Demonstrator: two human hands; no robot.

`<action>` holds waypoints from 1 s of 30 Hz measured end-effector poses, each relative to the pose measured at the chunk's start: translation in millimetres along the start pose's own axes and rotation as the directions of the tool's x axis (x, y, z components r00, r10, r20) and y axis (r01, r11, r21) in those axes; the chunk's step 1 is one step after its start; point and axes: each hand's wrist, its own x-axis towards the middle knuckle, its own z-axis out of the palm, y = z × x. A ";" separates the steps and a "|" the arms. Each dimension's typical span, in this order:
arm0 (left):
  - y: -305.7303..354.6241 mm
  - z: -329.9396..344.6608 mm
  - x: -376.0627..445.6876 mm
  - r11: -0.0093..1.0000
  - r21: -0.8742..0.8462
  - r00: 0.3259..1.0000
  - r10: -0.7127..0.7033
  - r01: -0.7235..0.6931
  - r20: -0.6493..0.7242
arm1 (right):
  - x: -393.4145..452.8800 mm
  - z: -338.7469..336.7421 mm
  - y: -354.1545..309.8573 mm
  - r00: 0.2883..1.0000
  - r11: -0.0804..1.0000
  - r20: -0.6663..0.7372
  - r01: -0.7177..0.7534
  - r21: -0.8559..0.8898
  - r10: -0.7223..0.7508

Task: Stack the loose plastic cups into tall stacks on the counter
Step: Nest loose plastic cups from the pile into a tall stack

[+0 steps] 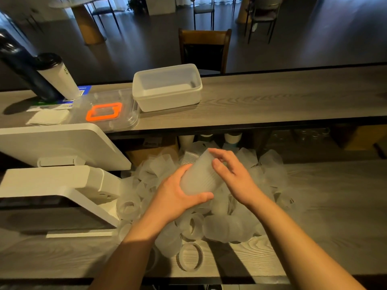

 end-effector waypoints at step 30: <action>-59.8 -5.5 -65.8 0.847 -0.498 0.972 -0.087 0.187 0.218 | -125.5 39.3 114.6 0.974 0.585 -0.109 -0.207 -0.784 0.199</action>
